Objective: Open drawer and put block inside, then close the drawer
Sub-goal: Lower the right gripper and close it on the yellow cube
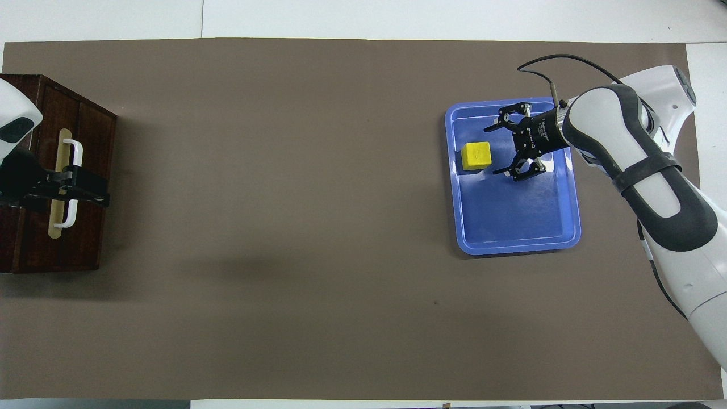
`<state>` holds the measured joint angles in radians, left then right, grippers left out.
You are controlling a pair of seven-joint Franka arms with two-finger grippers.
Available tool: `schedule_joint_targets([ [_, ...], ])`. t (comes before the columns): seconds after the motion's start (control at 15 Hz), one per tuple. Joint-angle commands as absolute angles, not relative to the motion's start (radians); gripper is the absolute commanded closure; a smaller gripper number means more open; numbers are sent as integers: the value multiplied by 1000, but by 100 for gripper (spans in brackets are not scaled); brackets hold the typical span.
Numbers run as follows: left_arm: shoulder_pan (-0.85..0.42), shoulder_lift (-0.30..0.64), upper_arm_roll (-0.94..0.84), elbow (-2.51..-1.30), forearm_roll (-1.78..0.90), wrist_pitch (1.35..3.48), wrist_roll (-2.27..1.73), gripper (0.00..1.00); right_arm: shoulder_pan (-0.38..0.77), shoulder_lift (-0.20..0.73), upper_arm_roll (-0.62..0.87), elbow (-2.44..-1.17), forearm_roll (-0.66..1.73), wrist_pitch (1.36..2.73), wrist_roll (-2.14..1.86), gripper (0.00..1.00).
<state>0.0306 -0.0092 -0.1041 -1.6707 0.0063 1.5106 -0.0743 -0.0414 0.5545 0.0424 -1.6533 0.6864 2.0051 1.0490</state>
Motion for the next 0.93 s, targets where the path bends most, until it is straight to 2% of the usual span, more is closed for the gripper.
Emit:
schedule_joint_targets([
  [0.0,28,-21,-97,-1671,-2,1496,-71,0,-40,558,44,-1666,727,2005,1065,0],
  [0.4,28,-21,-97,-1671,-2,1496,-71,0,-26,558,44,-1670,732,2016,1069,0],
  [0.47,28,-21,-97,-1671,-2,1496,-71,0,-26,558,44,-1671,733,2017,1069,5],
  [0.67,28,-21,-97,-1671,-2,1497,-71,0,-26,558,44,-1671,733,2016,1063,39],
  [0.73,28,-21,-97,-1671,-2,1496,-71,0,-26,558,44,-1671,733,2016,1062,45],
  [0.8,28,-21,-97,-1671,-2,1496,-71,0,-26,558,44,-1671,733,2017,1060,45],
  [0.87,28,-21,-97,-1671,-2,1496,-71,0,-28,558,44,-1671,733,2017,1060,40],
])
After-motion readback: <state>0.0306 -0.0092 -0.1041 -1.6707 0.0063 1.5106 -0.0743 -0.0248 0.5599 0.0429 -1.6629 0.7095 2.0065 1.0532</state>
